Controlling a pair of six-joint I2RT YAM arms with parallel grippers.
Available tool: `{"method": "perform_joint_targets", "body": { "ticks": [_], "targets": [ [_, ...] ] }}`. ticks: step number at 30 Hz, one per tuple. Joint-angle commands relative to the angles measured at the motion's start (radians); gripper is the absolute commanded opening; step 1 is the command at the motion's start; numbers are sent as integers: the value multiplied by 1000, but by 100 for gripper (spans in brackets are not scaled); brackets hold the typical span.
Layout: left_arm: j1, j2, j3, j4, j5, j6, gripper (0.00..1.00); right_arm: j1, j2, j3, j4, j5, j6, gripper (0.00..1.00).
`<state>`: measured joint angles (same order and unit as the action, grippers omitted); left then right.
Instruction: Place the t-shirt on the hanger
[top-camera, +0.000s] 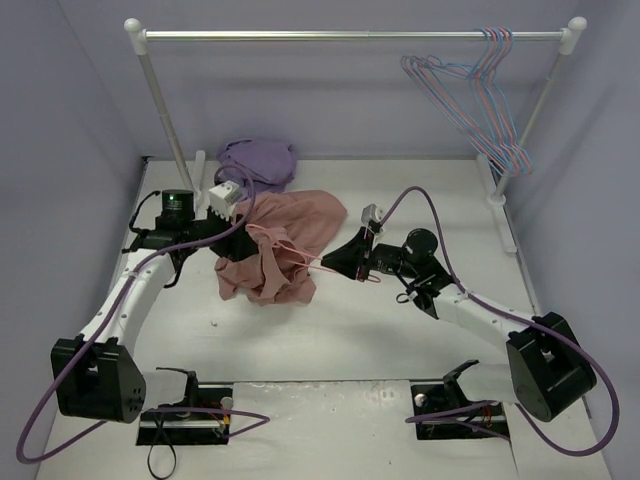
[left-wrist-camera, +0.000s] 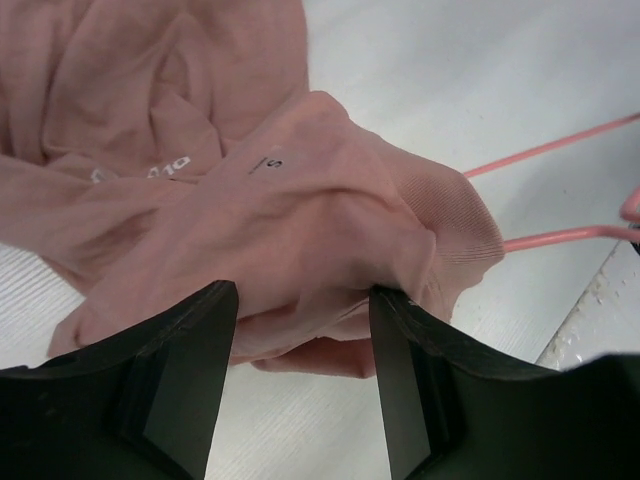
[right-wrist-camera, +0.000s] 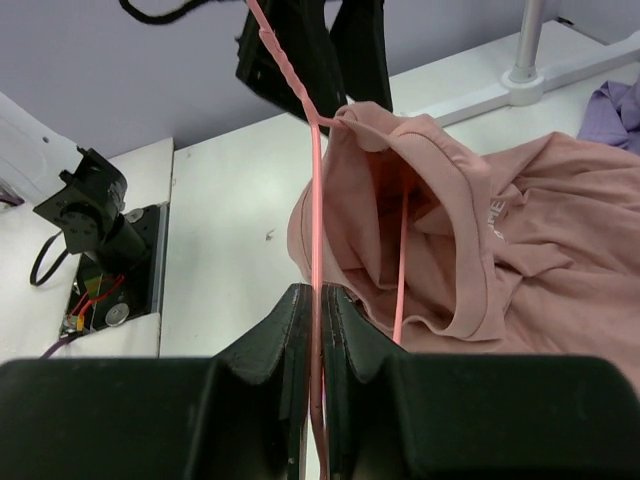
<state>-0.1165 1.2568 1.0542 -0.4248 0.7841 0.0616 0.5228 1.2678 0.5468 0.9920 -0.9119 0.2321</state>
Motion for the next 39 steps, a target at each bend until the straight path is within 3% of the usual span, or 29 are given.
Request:
{"method": "perform_joint_targets", "body": {
  "ticks": [1, 7, 14, 21, 36, 39],
  "targets": [
    [1, 3, -8, 138, 147, 125, 55, -9, -2, 79, 114, -38, 7, 0],
    [6, 30, -14, 155, 239, 190, 55, -27, -1, 105, 100, -65, 19, 0],
    [5, 46, -5, 253, 366, 138, 54, -43, 22, 127, 120, -99, 52, 0],
    [3, 59, 24, 253, 520, 101, 51, -105, 50, 140, 230, -119, 139, 0],
    [-14, 113, 112, 185, 558, 87, 48, -122, 125, 246, 301, -162, 240, 0],
    [-14, 118, 128, 176, 543, 93, 31, -122, 127, 254, 298, -165, 243, 0]
  ]
}}
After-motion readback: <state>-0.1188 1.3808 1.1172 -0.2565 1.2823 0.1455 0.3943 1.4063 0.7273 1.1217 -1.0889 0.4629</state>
